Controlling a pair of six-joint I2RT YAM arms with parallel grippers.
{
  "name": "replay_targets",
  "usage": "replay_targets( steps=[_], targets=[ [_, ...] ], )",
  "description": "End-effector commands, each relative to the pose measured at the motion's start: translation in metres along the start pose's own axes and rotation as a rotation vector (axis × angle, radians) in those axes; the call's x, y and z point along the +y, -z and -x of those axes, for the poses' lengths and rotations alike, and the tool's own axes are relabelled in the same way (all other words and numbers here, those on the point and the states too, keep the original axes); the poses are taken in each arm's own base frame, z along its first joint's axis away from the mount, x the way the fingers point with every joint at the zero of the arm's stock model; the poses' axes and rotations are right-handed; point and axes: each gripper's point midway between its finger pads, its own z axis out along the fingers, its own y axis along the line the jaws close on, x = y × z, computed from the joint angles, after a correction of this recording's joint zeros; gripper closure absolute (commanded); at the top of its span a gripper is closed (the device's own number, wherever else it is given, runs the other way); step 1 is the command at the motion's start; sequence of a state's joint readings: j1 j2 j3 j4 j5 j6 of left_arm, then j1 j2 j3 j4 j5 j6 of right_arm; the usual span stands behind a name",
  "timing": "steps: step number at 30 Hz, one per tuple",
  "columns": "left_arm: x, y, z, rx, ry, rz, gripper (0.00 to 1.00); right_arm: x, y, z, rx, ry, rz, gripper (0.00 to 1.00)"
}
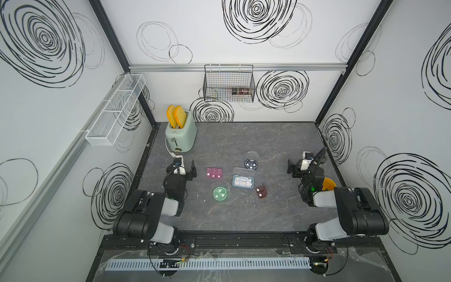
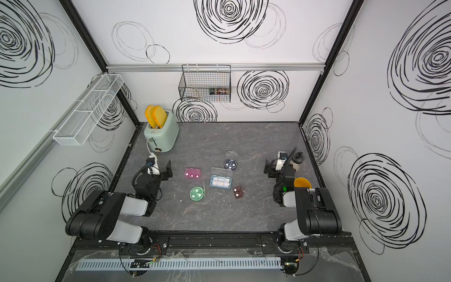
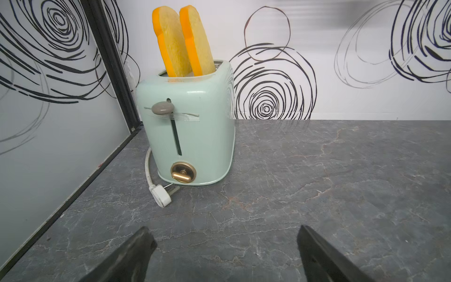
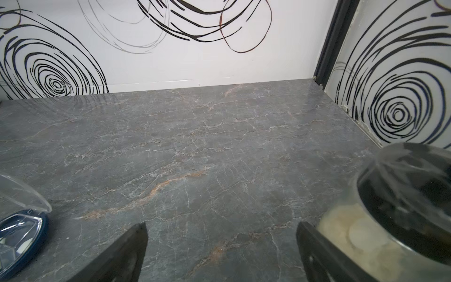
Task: Close pillboxes
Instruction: Close the pillbox at the center of the board.
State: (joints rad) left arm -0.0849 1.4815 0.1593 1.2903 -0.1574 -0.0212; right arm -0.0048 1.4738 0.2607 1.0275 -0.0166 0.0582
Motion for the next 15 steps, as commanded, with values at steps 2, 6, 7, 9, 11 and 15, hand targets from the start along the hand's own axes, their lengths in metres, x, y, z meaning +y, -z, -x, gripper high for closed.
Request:
replay_targets(
  steps=[2,6,7,9,11,15],
  targets=[
    [0.0038,-0.0038,0.0279,-0.104,0.005,0.015,0.04,0.0002,-0.0028,0.0155,-0.054,0.014,0.004,0.02],
    [0.0041,-0.0039,0.0278,-0.103,0.005,0.015,0.04,0.0004,-0.0029,0.0153,-0.054,0.014,0.006,0.02],
    [0.0039,-0.0039,0.0279,-0.104,0.005,0.013,0.04,0.0004,-0.0029,0.0148,-0.052,0.014,0.006,0.02],
    [0.0042,-0.004,0.0278,-0.103,0.006,0.013,0.04,0.0004,-0.0032,0.0152,-0.053,0.014,0.006,0.02],
    [0.0041,-0.0047,0.0278,-0.101,0.008,0.009,0.04,-0.0002,-0.0039,0.0147,-0.049,0.013,0.004,0.02],
    [0.0044,-0.005,0.0269,-0.097,0.012,-0.001,0.04,0.0002,-0.004,0.0145,-0.048,0.013,0.007,0.02]
  ],
)
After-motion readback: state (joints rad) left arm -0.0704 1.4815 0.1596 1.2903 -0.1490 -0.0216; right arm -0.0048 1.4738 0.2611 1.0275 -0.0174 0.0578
